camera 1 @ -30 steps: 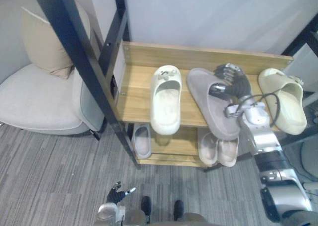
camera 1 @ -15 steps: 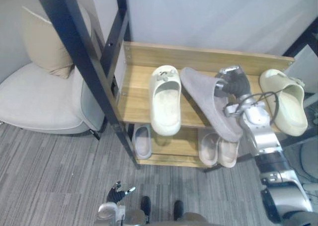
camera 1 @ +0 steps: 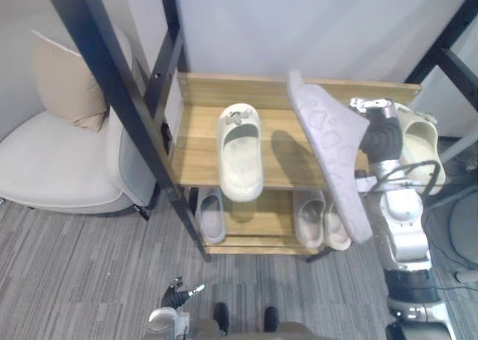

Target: Organize the slippers on the shoe rack

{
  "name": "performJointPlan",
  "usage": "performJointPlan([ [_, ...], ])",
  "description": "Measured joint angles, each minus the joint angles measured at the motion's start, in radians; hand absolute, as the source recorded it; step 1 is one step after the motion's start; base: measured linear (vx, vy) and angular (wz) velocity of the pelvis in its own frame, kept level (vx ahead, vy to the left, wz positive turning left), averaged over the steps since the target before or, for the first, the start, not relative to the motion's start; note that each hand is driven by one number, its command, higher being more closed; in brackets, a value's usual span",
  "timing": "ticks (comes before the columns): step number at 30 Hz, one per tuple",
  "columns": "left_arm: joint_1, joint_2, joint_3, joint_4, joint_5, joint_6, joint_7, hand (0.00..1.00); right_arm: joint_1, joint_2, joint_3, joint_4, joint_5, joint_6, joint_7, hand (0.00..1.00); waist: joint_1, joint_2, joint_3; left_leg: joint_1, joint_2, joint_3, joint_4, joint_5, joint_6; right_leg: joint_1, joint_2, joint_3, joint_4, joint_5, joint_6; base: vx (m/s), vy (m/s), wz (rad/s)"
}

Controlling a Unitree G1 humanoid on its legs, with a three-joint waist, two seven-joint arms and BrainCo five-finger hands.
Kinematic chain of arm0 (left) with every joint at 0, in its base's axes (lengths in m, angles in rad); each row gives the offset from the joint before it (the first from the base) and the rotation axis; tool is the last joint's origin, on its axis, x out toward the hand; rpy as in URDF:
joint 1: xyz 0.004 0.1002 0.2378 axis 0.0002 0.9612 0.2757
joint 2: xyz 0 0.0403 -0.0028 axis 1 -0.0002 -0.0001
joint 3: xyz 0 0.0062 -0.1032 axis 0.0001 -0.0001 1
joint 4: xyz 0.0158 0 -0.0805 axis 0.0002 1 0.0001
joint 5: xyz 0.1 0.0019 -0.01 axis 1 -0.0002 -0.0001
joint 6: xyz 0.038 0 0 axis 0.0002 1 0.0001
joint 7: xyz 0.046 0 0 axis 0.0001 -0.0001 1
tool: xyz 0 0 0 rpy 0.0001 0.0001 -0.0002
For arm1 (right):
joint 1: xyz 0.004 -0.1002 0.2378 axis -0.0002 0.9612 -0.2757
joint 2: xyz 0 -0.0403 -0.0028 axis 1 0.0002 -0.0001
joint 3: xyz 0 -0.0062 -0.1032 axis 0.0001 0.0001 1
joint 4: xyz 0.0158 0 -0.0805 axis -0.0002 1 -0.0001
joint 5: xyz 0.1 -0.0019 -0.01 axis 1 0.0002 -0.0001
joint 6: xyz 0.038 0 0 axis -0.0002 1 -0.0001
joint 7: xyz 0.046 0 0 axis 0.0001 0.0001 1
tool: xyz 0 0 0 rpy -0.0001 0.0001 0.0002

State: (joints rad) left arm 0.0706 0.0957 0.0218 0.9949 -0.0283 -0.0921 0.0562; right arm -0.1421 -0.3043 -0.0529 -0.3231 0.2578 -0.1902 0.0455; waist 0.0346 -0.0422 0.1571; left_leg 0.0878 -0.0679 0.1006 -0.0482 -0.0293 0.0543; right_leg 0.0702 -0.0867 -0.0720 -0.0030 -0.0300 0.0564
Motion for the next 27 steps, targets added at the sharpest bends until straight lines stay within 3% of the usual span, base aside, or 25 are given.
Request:
performJointPlan([
  [10,0.02,-0.001,-0.011,0.012,0.007,0.009,0.0,0.0,0.194,0.025,0.208,-0.064,0.027,-0.001,0.128,1.0,-0.019,0.011,-0.037,0.071,0.001,0.0,0.003,-0.002,-0.002,0.071,0.0,-0.001,0.005,-0.002,-0.001,-0.03,-0.011,0.0],
  [17,0.016,0.002,-0.033,0.017,0.008,-0.008,-0.002,0.0,0.305,-0.019,0.39,-0.064,0.023,0.003,0.205,1.0,-0.021,0.03,-0.034,-0.026,-0.001,-0.022,0.168,-0.083,-0.004,0.003,-0.02,-0.023,0.154,-0.097,-0.01,-0.11,-0.004,0.14],
  [19,0.001,0.003,-0.044,0.018,0.007,-0.011,-0.002,0.0,0.311,-0.031,0.424,-0.063,0.02,0.008,0.216,1.0,-0.018,0.03,-0.018,-0.062,0.0,-0.034,0.229,-0.095,-0.009,-0.019,-0.023,-0.035,0.188,-0.102,-0.017,-0.04,-0.011,0.3],
  [21,-0.023,-0.002,-0.064,0.019,0.008,-0.011,-0.002,0.0,0.309,-0.034,0.456,-0.052,0.019,0.014,0.223,1.0,-0.004,0.054,0.016,-0.106,0.005,-0.043,0.305,-0.122,-0.01,-0.043,-0.021,-0.048,0.23,-0.113,-0.019,-0.08,-0.007,0.13],
  [24,-0.049,-0.002,-0.08,0.019,0.007,-0.011,-0.001,0.0,0.299,-0.057,0.496,-0.033,0.017,0.021,0.229,1.0,-0.001,0.068,0.052,-0.18,0.008,-0.056,0.393,-0.147,-0.012,-0.109,-0.025,-0.061,0.319,-0.144,-0.02,-0.09,-0.013,0.17],
  [27,-0.1,0.005,-0.081,0.018,0.006,-0.013,0.001,0.0,0.242,-0.059,0.511,0.047,0.001,0.024,0.237,1.0,0.003,0.063,0.114,-0.279,0.011,-0.059,0.511,-0.18,-0.014,-0.209,-0.037,-0.066,0.461,-0.192,-0.018,-0.14,-0.026,0.13],
])
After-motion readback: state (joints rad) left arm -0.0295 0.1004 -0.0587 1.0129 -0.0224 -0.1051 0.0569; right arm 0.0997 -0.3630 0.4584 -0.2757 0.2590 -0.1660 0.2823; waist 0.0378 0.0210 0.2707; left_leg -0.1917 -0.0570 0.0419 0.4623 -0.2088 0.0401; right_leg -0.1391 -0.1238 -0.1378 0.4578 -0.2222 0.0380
